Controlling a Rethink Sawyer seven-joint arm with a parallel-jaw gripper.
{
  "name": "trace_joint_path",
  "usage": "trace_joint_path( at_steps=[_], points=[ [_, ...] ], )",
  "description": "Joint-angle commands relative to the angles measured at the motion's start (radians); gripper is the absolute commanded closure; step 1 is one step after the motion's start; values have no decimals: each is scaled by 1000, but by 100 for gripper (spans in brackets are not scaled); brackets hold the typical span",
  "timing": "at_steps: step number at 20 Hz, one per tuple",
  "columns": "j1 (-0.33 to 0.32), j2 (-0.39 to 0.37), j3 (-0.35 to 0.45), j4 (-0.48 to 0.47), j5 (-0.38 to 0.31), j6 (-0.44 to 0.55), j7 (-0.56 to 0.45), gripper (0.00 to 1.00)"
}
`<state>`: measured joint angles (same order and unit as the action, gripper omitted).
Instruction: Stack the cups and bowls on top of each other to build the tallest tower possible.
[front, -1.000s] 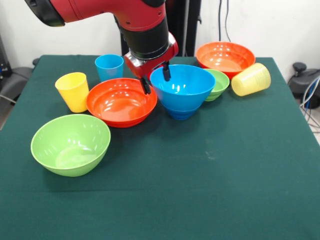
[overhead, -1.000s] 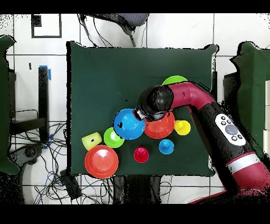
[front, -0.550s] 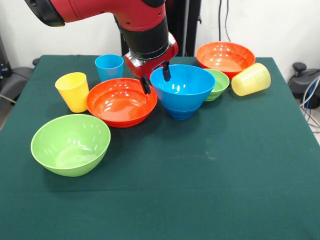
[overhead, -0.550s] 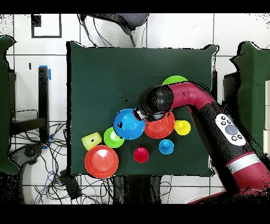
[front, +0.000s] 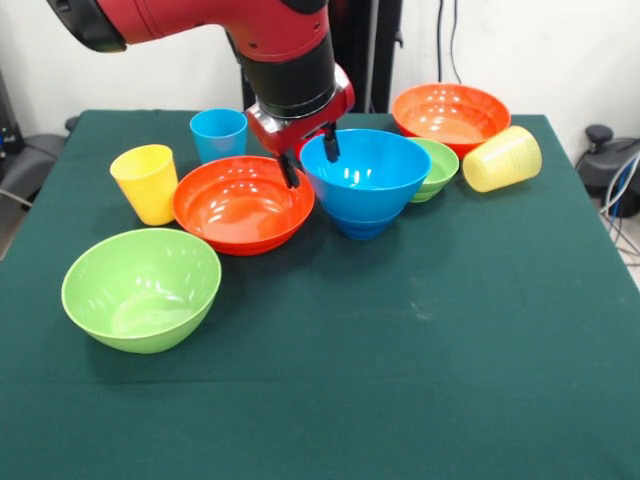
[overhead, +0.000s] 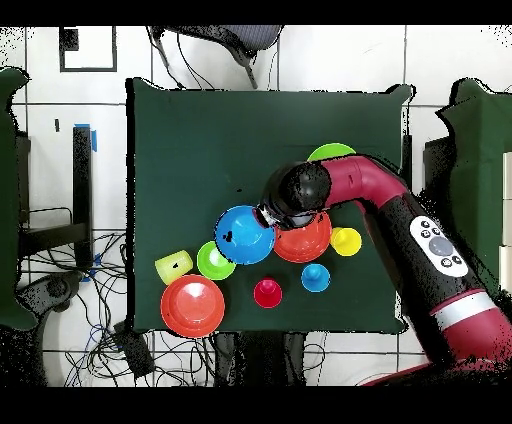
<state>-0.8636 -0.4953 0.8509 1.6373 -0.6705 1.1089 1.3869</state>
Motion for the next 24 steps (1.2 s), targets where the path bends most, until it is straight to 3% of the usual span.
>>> trace_joint_path(
  at_steps=[1, 8, 15, 24],
  points=[
    [-35, -7, 7, 61, 5, 76, -272, 0],
    [-113, -67, 48, 105, -7, 101, -361, 0],
    [-150, -80, 83, 101, -6, 145, -401, 0],
    [-127, -60, 57, -32, -134, 63, -420, 0]
  ],
)
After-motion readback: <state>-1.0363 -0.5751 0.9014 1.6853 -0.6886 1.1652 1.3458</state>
